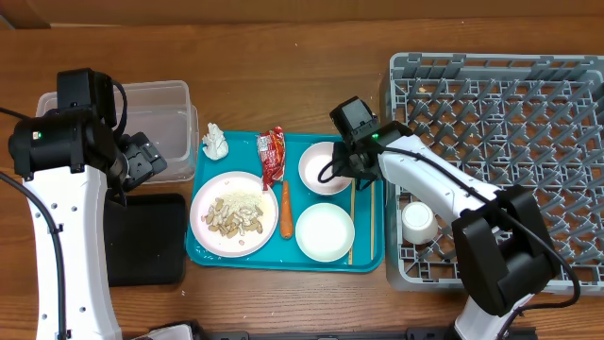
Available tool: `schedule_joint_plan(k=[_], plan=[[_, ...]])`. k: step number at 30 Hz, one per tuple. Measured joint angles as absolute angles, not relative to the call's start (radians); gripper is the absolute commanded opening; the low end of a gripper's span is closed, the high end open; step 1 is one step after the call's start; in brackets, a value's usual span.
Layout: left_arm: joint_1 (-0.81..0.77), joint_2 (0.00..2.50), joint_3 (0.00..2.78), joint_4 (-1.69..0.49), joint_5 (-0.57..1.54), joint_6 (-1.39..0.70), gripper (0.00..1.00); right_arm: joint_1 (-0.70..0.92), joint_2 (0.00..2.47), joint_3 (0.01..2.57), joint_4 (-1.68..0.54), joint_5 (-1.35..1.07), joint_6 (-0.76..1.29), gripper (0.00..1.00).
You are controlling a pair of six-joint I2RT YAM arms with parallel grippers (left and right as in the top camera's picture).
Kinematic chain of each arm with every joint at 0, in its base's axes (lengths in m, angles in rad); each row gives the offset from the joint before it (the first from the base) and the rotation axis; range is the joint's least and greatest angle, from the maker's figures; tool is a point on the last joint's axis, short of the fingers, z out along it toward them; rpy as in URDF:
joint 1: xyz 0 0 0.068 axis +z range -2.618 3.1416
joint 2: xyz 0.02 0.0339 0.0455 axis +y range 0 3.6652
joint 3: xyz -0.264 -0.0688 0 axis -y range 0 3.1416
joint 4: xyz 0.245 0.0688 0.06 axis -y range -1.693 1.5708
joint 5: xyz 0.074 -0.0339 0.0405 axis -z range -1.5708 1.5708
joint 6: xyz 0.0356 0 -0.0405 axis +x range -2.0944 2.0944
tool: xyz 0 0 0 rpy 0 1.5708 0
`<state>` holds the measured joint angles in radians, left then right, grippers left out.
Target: Sort waste into correct bins and load items into the dishwasher
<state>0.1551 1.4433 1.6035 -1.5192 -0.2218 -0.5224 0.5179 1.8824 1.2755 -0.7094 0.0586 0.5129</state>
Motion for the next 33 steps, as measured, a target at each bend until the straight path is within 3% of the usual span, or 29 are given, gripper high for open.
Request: schedule_joint_plan(k=[6, 13, 21, 27, 33], plan=[[0.155, 1.443, 1.604, -1.519, -0.222, -0.522, 1.0, 0.519, 1.895, 1.266, -0.709, 0.053, 0.469, 0.04], [0.155, 1.443, 1.604, -1.519, -0.222, -0.522, 1.0, 0.52, 1.897, 1.327, -0.836, 0.049, 0.424, 0.04], [0.155, 1.443, 1.604, -1.52, -0.222, -0.522, 1.0, 0.524, 1.798, 1.597, -1.111, 0.113, 0.376, 0.04], [0.155, 1.443, 1.604, -1.519, -0.222, -0.522, 1.0, 0.465, 1.649, 1.683, -1.245, 0.432, 0.466, 0.04], [0.155, 1.443, 1.604, -1.519, -0.222, -0.522, 1.0, 0.294, 1.641, 1.666, -1.299, 0.835, 0.633, 0.04]])
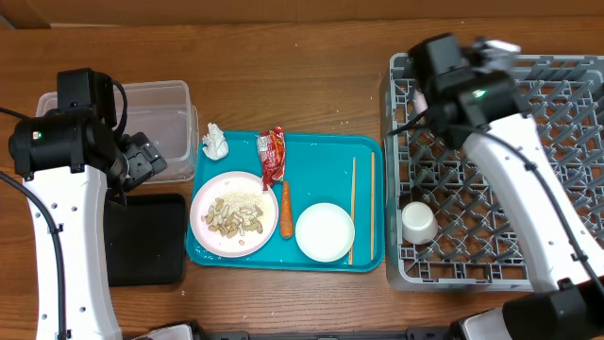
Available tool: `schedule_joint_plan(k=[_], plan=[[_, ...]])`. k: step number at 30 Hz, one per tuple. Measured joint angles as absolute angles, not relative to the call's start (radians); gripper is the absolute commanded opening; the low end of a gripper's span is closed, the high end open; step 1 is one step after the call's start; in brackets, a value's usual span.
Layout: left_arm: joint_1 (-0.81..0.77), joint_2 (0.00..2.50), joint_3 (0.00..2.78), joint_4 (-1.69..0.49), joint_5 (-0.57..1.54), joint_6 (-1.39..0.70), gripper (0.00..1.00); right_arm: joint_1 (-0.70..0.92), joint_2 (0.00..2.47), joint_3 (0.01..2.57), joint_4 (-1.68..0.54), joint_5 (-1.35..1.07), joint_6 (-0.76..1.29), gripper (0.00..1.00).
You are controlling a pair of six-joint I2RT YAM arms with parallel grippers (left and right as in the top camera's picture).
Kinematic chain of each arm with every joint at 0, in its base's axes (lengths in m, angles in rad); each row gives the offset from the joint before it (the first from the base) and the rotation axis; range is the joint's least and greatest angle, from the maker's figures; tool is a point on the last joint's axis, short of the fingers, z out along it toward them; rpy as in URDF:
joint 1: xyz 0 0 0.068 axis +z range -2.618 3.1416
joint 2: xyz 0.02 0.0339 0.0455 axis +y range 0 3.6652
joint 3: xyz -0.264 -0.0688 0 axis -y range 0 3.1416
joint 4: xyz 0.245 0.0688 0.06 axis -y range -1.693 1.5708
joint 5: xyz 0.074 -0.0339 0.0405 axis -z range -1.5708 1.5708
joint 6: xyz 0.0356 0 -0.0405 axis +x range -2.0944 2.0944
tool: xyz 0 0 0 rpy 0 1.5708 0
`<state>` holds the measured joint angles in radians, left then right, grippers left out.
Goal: Sort waste into correct bins and load items into the dishwasher
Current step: 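Place the pink bowl at the back of the rack, release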
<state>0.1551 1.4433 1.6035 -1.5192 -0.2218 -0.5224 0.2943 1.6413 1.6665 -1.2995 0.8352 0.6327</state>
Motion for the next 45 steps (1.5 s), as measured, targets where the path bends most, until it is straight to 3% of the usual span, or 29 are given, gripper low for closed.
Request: schedule_joint_plan(k=[8, 20, 32, 45], plan=[[0.155, 1.443, 1.604, -1.519, -0.222, -0.522, 1.0, 0.166, 1.671, 1.491, -1.122, 1.084, 0.672, 0.04], [0.155, 1.443, 1.604, -1.519, -0.222, -0.522, 1.0, 0.16, 1.818, 1.414, -0.91, 1.25, 0.439, 0.04], [0.155, 1.443, 1.604, -1.519, -0.222, -0.522, 1.0, 0.16, 1.834, 1.414, -0.966, 1.283, 0.365, 0.04], [0.155, 1.443, 1.604, -1.519, -0.222, -0.522, 1.0, 0.159, 1.84, 1.354, -1.011, 1.303, 0.426, 0.04]])
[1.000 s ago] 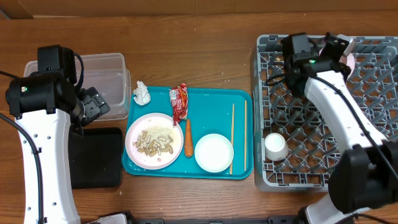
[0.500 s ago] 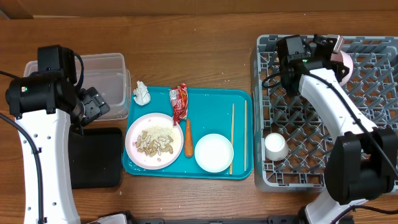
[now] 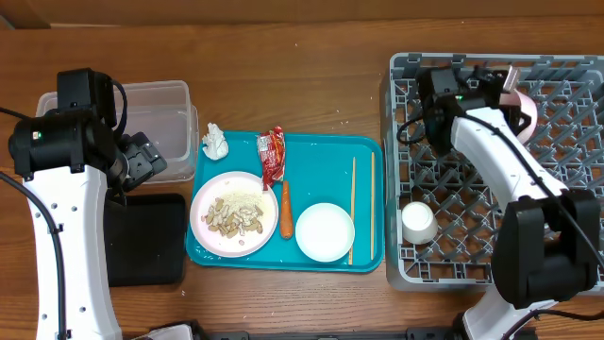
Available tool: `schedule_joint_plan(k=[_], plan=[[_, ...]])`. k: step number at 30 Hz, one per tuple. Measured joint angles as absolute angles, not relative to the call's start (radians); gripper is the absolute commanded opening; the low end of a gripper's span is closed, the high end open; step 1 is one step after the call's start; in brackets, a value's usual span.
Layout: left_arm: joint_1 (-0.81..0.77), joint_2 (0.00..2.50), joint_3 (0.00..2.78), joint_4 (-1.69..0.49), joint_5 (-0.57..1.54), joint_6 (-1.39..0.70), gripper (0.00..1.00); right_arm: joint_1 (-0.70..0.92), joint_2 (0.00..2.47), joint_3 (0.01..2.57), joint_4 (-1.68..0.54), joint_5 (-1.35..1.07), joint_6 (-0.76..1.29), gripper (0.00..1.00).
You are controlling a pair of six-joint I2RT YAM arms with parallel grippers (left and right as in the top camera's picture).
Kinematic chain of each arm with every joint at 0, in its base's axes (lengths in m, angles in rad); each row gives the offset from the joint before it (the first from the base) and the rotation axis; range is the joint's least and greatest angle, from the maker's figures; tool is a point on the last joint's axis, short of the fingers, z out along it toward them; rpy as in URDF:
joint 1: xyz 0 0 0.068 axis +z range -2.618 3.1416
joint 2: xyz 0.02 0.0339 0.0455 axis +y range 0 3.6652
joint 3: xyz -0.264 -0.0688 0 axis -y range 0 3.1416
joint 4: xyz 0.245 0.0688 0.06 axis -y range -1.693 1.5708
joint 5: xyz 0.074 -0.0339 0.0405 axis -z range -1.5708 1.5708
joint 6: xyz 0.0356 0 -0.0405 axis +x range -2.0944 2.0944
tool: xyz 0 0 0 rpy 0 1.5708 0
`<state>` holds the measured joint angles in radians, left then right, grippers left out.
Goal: Sort waste into correct bins and load items into the dishwasher
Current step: 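Place the pink bowl at the back of the rack, release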
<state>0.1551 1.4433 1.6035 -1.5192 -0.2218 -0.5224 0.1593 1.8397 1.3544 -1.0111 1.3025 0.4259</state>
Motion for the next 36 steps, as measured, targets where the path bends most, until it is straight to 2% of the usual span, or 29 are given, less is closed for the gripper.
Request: schedule_joint_plan(k=[16, 24, 36], plan=[[0.155, 1.443, 1.604, -1.519, -0.222, -0.522, 1.0, 0.268, 1.84, 1.353, -0.982, 1.318, 0.425, 0.04], [0.155, 1.443, 1.604, -1.519, -0.222, -0.522, 1.0, 0.268, 1.842, 1.353, -0.95, 1.494, 0.324, 0.04], [0.155, 1.443, 1.604, -1.519, -0.222, -0.522, 1.0, 0.236, 1.842, 1.352, -0.927, 1.42, 0.295, 0.04]])
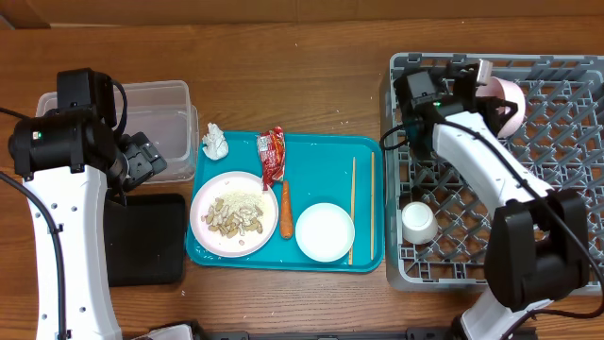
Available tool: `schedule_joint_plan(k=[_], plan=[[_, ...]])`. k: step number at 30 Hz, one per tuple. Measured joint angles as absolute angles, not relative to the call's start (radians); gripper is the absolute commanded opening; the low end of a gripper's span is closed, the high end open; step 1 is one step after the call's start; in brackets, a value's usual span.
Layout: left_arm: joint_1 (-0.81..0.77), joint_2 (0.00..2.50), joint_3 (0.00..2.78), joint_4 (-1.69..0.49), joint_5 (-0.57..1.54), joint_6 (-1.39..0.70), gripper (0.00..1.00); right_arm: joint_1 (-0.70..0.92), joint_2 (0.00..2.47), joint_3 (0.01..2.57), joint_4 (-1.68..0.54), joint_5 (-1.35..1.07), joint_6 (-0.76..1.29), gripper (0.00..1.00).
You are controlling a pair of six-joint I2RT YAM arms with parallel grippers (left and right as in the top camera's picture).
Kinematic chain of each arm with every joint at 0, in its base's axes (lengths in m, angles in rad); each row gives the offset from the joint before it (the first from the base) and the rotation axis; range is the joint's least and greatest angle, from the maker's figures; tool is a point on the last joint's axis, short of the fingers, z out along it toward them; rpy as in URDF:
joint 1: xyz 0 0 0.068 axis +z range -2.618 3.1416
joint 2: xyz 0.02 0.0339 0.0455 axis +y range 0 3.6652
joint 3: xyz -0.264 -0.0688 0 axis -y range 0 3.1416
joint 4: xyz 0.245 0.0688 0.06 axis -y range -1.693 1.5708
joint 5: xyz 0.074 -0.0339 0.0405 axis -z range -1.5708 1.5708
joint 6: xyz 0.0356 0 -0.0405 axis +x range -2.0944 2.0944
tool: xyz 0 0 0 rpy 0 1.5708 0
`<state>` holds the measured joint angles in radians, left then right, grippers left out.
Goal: Sort waste into correct bins and load items into the dishwasher
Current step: 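Place the pink bowl at the back of the rack, release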
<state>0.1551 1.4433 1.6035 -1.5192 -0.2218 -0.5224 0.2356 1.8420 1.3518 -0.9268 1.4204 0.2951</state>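
Observation:
My right gripper [483, 76] reaches over the far left part of the grey dish rack [566, 198], shut on the rim of a pink-and-white bowl [508, 100] that stands on edge among the tines. A white cup [418, 222] sits in the rack's near left corner. The teal tray [330, 156] carries a plate of food scraps [234, 215], a carrot [285, 210], a red wrapper [272, 156], a crumpled tissue [216, 142], a white bowl [325, 231] and two chopsticks [354, 208]. My left gripper [146, 159] hangs open by the clear container [165, 109], holding nothing.
A black bin [146, 241] lies to the left of the tray, just in front of the clear container. The rack fills the right side of the wooden table, its left wall close to the tray's right edge.
My right gripper and the bowl have shifted a little to the left within the far part of the rack, and the bowl stands more upright. The left arm is unchanged.
My right gripper was at a bowl on the tray's far right. Then that bowl was gone from the tray and the arm was over the rack's far left corner. Then the bowl was tilted in the rack's far rows, where it now stands on edge.

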Motion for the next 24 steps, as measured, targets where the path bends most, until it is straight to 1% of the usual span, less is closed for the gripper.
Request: schedule_joint_plan(k=[5, 9, 10, 15, 16, 17, 19, 20, 23, 24], plan=[[0.155, 1.443, 1.604, -1.519, -0.222, -0.522, 1.0, 0.189, 1.858, 1.352, -0.927, 1.392, 0.295, 0.04], [0.155, 1.443, 1.604, -1.519, -0.222, -0.522, 1.0, 0.191, 1.881, 1.352, -0.93, 1.394, 0.295, 0.05], [0.155, 1.443, 1.604, -1.519, -0.222, -0.522, 1.0, 0.197, 1.882, 1.352, -0.937, 1.394, 0.295, 0.08], [0.155, 1.443, 1.604, -1.519, -0.222, -0.522, 1.0, 0.246, 1.912, 1.352, -1.012, 1.375, 0.319, 0.13], [0.155, 1.443, 1.604, -1.519, -0.222, -0.522, 1.0, 0.259, 1.925, 1.352, -1.024, 1.367, 0.327, 0.16], [0.155, 1.443, 1.604, -1.519, -0.222, -0.522, 1.0, 0.273, 1.937, 1.351, -1.035, 1.359, 0.334, 0.21], [0.155, 1.443, 1.604, -1.519, -0.222, -0.522, 1.0, 0.302, 1.953, 1.348, -1.052, 1.348, 0.348, 0.41], [0.155, 1.443, 1.604, -1.519, -0.222, -0.522, 1.0, 0.316, 1.954, 1.348, -1.063, 1.345, 0.351, 0.68], [0.155, 1.443, 1.604, -1.519, -0.222, -0.522, 1.0, 0.37, 1.955, 1.347, -1.093, 1.322, 0.354, 0.76], [0.155, 1.443, 1.604, -1.519, -0.222, -0.522, 1.0, 0.384, 1.955, 1.347, -1.103, 1.307, 0.355, 0.77]])
